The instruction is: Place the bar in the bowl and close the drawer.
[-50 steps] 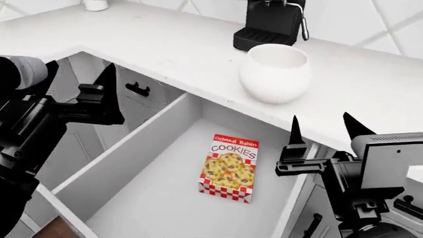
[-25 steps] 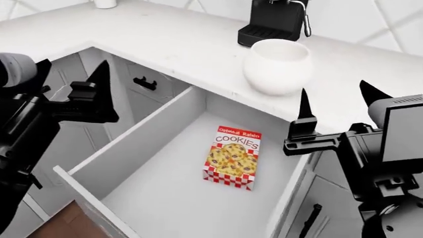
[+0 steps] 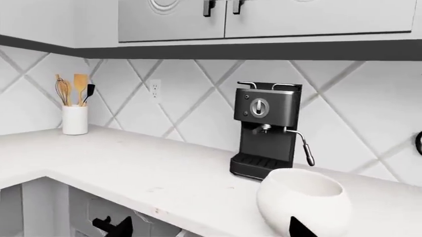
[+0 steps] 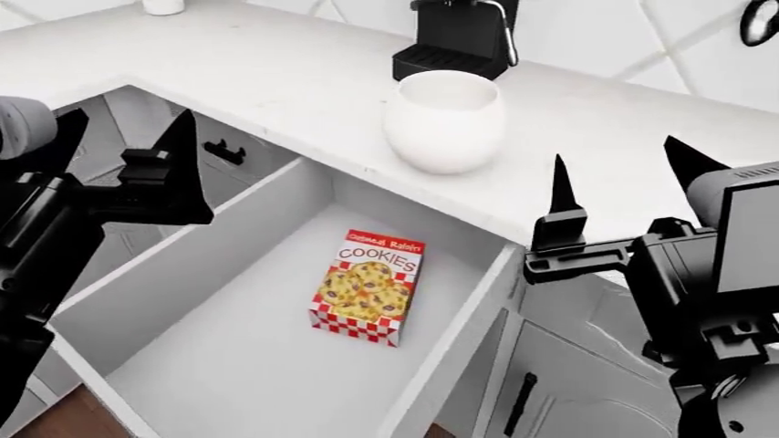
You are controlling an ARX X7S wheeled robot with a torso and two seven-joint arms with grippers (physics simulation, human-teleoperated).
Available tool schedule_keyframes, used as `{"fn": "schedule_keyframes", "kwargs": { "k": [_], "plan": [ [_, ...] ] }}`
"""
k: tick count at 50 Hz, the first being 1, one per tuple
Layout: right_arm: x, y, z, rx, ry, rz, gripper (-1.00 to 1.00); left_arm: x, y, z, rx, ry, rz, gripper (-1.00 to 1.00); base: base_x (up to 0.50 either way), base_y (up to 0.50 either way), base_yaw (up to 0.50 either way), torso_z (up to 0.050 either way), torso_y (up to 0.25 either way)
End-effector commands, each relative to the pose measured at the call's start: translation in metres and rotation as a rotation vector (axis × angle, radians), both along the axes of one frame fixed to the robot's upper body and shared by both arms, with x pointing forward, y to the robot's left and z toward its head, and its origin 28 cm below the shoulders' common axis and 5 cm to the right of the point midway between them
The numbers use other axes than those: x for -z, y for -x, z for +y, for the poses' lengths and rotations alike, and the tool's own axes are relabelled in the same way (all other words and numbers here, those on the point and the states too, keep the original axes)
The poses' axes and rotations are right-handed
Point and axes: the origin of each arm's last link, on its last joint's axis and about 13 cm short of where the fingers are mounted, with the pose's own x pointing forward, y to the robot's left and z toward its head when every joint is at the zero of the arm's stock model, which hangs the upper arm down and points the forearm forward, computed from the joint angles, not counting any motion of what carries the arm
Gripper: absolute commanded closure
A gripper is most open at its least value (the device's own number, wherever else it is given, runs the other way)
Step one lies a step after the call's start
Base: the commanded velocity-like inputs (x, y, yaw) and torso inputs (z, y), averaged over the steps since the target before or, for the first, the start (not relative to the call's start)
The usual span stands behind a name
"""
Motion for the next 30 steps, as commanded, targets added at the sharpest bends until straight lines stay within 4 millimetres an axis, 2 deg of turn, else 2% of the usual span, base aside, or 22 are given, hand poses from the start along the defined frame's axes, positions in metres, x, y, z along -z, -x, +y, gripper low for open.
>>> {"fn": "schedule_keyframes", "kwargs": {
  "k": [1,10,30],
  "plan": [
    [0.0011,0.0013,-0.0003,0.010,0.021,-0.017,-1.00,-0.0002,0.0003,0.0005,-0.002,0.001,-0.001,-1.00,0.00,0.00,0.00,0.000,0.000],
    [0.0017,0.0012,-0.0011,0.025,0.018,-0.031,-1.00,0.0007,0.0005,0.0008,-0.005,0.002,0.002,-1.00,0.00,0.00,0.03,0.000,0.000],
    [0.0018,0.0025,0.0003,0.021,0.032,-0.041,-1.00,0.0028,0.0006,0.0018,-0.009,0.004,0.006,-1.00,0.00,0.00,0.50,0.000,0.000]
  ]
}}
